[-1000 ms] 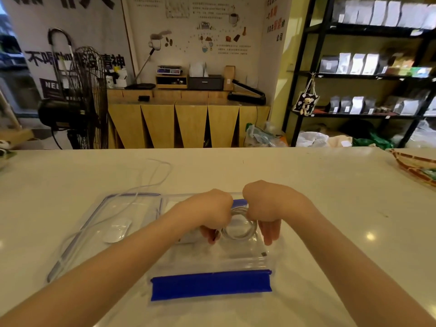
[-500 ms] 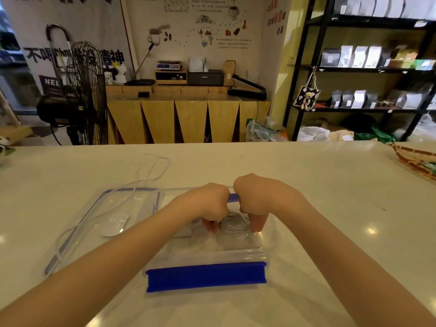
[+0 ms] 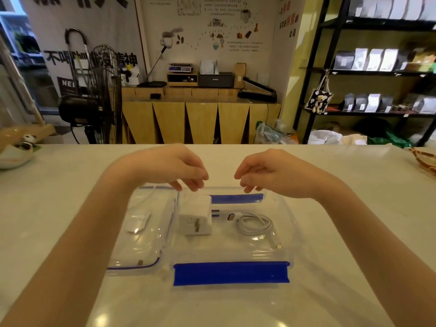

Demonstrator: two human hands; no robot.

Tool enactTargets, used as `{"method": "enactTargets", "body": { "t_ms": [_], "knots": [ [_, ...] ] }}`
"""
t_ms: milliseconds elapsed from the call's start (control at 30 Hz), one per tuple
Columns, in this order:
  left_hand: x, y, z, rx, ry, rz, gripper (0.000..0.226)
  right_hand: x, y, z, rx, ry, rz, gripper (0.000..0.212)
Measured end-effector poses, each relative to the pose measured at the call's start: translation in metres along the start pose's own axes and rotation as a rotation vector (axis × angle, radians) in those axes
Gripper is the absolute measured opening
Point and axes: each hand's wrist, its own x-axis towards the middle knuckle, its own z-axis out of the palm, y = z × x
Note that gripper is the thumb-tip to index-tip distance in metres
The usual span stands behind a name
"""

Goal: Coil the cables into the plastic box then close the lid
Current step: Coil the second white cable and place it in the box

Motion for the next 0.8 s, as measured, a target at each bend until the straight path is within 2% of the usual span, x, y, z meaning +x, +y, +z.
{"method": "enactTargets", "body": {
  "t_ms": [167,333,433,533,600,700,800],
  "knots": [
    [-0.011,-0.061,-0.043,-0.032,0.097,-0.204,0.018,0.028,-0.032,0.019,-0.046,-0.013,-0.135,0.017],
    [-0.015,-0.114,-0.053,-0.051,0.094,-0.399,0.017,0.079,-0.065,0.044,-0.087,-0.136,-0.245,0.017],
    [-0.01,-0.124,-0.049,-0.04,0.051,-0.468,0.023,0.109,-0.077,0.068,-0.132,-0.216,-0.248,0.018],
    [-0.004,-0.123,-0.044,-0.074,-0.016,-0.488,0.027,0.132,-0.085,0.096,-0.124,-0.278,-0.165,0.019],
    [-0.001,-0.123,-0.042,-0.073,-0.051,-0.493,0.025,0.14,-0.088,0.109,-0.05,-0.373,-0.028,0.025],
    [0.0,-0.12,-0.041,-0.074,-0.075,-0.441,0.019,0.142,-0.09,0.119,0.143,-0.501,0.139,0.03],
    [-0.006,-0.119,-0.047,-0.14,0.001,-0.322,0.014,0.14,-0.092,0.113,0.377,-0.535,0.201,0.027]
  ]
}}
